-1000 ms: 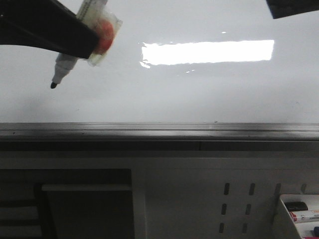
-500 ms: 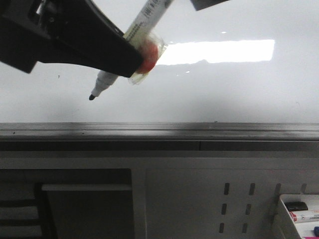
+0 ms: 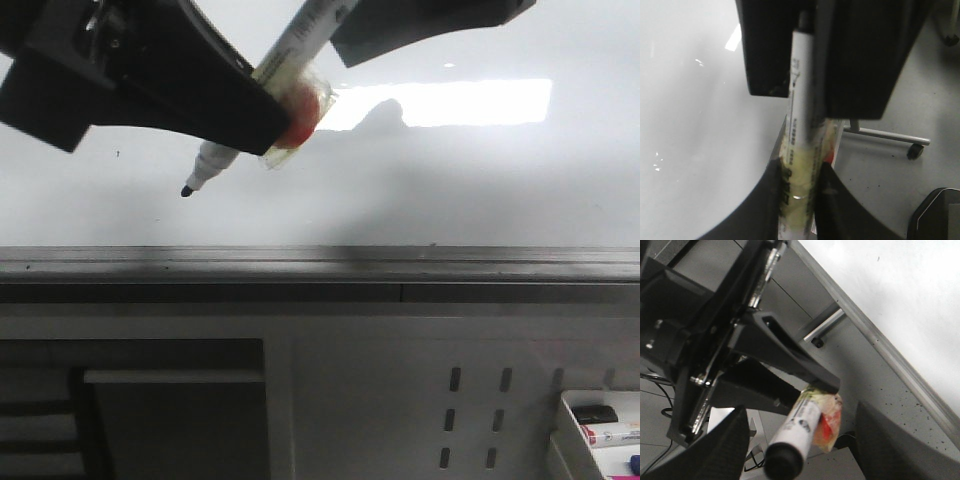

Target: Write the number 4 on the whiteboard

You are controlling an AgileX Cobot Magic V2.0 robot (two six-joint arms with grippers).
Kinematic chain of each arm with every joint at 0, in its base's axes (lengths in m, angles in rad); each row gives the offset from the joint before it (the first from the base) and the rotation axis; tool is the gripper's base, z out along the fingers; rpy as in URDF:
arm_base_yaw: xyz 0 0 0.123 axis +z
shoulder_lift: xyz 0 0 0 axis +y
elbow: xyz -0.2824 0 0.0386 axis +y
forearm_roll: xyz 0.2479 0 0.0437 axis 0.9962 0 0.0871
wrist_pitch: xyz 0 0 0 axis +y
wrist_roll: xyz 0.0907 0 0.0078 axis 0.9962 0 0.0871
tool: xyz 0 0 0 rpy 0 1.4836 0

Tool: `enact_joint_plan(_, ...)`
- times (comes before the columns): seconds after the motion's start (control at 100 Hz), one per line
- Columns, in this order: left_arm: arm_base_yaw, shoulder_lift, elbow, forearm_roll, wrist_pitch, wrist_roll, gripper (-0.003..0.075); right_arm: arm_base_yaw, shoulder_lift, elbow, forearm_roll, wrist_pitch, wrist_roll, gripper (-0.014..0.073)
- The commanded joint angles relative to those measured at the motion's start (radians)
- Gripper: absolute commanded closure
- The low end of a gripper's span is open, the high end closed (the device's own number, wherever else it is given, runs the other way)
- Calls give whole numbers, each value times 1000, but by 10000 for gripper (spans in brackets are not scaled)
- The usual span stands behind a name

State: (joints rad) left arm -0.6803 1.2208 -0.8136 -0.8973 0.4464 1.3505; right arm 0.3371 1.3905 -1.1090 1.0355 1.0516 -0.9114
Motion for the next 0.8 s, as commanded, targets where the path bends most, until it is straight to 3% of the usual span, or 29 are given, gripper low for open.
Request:
enact_joint_plan(0.0,-12,-20,-32,-23,-34,-10,741,0,-10,-35,51,13,-1,189)
enact_joint_plan(0.34,-12,-20,-32,-19,-52,-10,741,59,15,-51,51,-14,-1,208)
enact_joint_plan(0.57,-12,-20,-32,-19,-55,-10,741,64,32,-51,48,1,-9,398)
enact_joint_plan(0.79,-12,-20,-32,-17,-65,-10,740,64,35,-51,42,19,-10,652)
